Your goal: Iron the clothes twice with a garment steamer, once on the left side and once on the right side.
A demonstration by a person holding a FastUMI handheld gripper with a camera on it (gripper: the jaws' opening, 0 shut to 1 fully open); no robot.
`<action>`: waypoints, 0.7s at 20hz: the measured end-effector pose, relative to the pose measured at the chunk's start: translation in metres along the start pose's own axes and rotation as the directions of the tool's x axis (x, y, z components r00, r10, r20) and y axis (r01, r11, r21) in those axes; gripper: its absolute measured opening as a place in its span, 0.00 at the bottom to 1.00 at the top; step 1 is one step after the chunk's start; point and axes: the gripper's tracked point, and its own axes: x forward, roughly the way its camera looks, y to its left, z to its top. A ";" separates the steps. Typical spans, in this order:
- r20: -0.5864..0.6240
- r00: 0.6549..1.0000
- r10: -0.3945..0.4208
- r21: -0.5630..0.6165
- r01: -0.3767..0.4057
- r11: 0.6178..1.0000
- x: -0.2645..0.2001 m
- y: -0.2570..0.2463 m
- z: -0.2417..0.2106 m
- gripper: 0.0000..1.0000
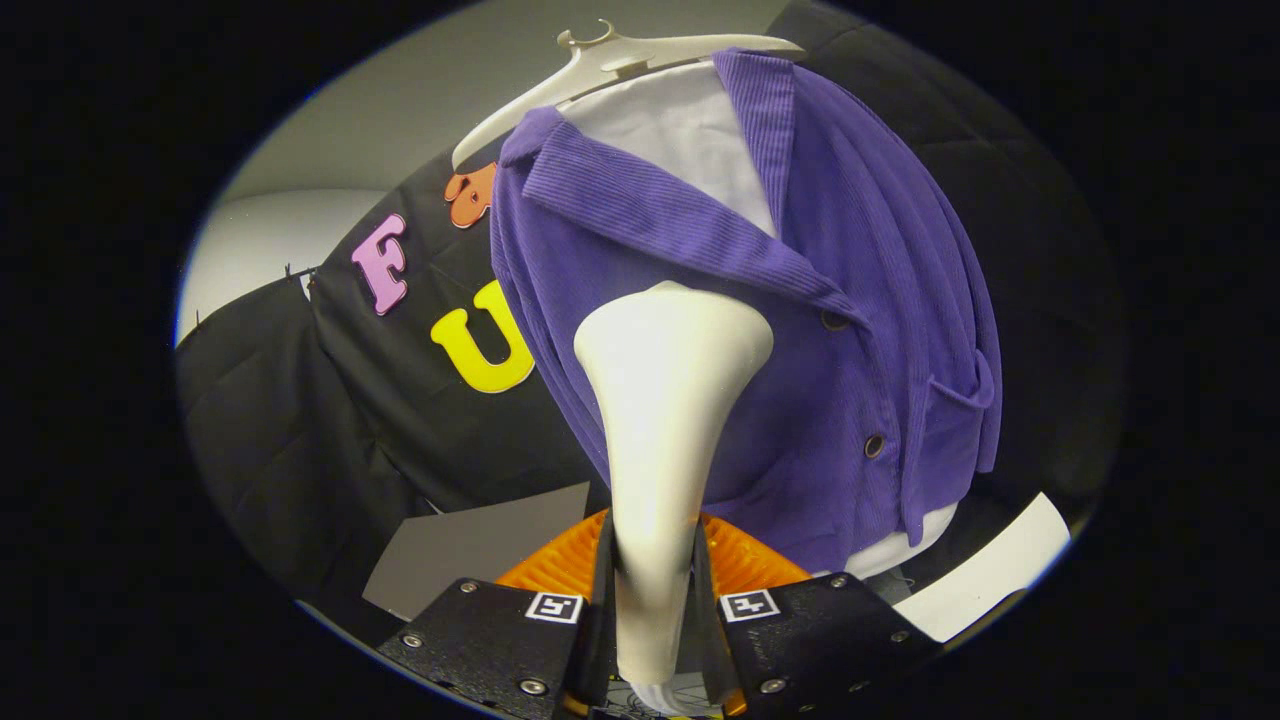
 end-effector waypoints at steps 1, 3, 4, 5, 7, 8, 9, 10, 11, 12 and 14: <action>-0.012 1.000 -0.006 0.004 0.006 1.000 0.002 -0.004 -0.006 0.35; -0.029 0.999 -0.020 0.015 0.021 1.000 0.003 -0.013 -0.019 0.36; -0.039 0.999 -0.025 0.019 0.026 0.999 0.004 -0.016 -0.025 0.36; -0.050 0.998 -0.029 0.025 0.031 0.999 0.005 -0.019 -0.032 0.36; -0.071 0.997 -0.037 0.025 0.039 0.999 0.006 -0.026 -0.045 0.36; -0.079 0.996 -0.042 0.026 0.044 0.999 0.007 -0.029 -0.051 0.36; -0.086 0.995 -0.046 0.028 0.049 0.998 0.008 -0.033 -0.057 0.36; -0.095 0.994 -0.052 0.032 0.055 0.998 0.009 -0.036 -0.064 0.36; -0.107 0.993 -0.056 0.038 0.060 0.997 0.009 -0.038 -0.071 0.36; -0.117 0.991 -0.059 0.040 0.064 0.997 0.010 -0.041 -0.077 0.36; -0.136 0.989 -0.063 0.044 0.070 0.997 0.011 -0.045 -0.089 0.36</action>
